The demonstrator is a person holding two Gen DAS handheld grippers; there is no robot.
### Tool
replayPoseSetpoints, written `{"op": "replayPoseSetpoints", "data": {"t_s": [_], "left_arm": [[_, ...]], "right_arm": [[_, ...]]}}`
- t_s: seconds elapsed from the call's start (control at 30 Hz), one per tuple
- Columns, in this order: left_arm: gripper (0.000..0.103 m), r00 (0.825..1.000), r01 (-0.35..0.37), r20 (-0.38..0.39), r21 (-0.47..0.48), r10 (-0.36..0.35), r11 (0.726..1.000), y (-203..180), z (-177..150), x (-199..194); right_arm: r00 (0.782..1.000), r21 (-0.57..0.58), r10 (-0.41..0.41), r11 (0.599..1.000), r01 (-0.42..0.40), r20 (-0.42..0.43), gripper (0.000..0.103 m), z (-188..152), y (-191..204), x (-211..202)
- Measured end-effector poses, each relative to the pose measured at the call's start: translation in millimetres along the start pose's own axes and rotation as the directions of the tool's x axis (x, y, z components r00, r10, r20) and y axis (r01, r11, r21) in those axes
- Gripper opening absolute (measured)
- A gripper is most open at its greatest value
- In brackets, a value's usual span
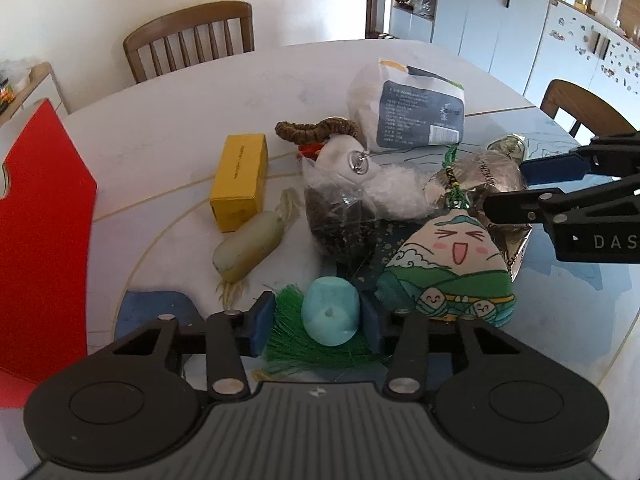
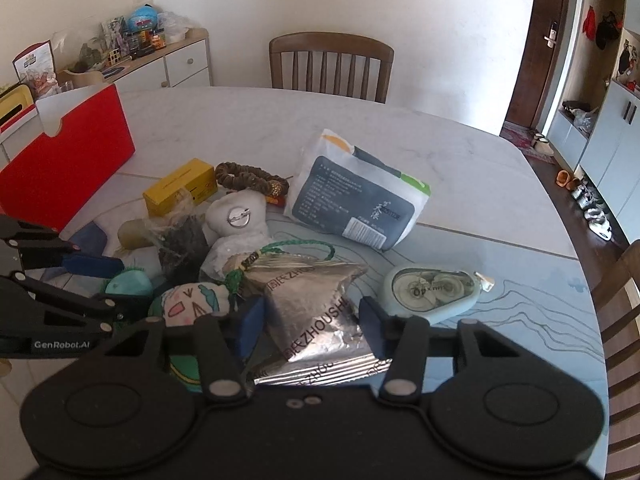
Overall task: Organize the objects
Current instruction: 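Move both tools over the cluttered items on the table, then grasp the teal egg dispenser with left gripper while right gripper grasps the silver foil bag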
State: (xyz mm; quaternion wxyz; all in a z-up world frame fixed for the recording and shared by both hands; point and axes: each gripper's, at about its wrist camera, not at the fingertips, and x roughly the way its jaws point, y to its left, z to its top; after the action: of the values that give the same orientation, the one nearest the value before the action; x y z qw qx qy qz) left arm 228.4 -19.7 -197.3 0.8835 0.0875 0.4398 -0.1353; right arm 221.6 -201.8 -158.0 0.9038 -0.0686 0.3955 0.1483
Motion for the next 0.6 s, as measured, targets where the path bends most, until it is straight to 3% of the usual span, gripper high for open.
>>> {"op": "replayPoseSetpoints", "data": {"t_s": [0.13, 0.6], "left_arm": [[0.031, 1.000, 0.000, 0.005, 0.002, 0.000, 1.000, -3.3, 1.4, -1.6], [0.030, 1.000, -0.016, 0.020, -0.112, 0.018, 0.994, 7.3, 1.3, -27.0]], "right_arm": [[1.000, -0.004, 0.002, 1.000, -0.002, 0.002, 0.040, 1.0, -0.2, -0.8], [0.999, -0.029, 0.029, 0.999, -0.030, -0.020, 0.038, 4.8, 0.6, -31.7]]}}
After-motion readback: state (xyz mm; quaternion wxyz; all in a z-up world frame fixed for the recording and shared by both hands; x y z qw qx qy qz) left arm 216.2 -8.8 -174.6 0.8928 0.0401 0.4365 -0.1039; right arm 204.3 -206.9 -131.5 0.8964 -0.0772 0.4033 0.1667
